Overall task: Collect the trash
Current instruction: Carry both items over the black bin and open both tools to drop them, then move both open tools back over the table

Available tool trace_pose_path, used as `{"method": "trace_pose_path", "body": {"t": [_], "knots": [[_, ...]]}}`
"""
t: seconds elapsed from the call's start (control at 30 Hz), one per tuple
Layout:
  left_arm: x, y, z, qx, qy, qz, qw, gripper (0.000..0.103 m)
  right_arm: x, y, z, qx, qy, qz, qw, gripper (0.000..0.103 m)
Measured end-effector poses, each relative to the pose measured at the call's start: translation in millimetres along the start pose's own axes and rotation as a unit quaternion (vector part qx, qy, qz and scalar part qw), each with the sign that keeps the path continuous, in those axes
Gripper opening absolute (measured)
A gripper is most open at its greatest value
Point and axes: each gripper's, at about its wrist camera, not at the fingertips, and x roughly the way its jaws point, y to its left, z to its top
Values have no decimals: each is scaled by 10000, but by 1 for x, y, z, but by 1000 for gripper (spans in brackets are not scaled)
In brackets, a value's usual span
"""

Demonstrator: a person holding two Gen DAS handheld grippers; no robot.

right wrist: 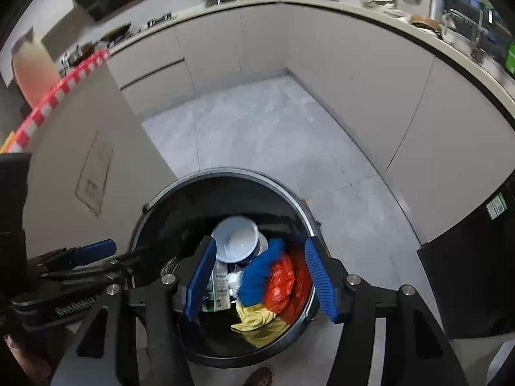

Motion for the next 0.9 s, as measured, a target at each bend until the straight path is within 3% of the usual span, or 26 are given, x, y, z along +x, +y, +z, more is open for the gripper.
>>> {"method": "trace_pose_path", "body": {"t": [0.27, 0.43, 0.7, 0.9], "knots": [[-84, -10, 16, 150, -438, -98, 9989, 72, -59, 8, 15, 348, -372, 98, 9987, 60], [-133, 16, 23, 191, -752, -216, 9968, 73, -91, 44, 25, 346, -597, 243, 9973, 60], [-191, 103, 29, -59, -1073, 23, 9942, 73, -132, 151, 48, 54, -843, 659, 9942, 67], [-222, 196, 30, -437, -1237, 483, 9902, 73, -135, 271, 56, -439, -808, 1061, 9901, 71]]}}
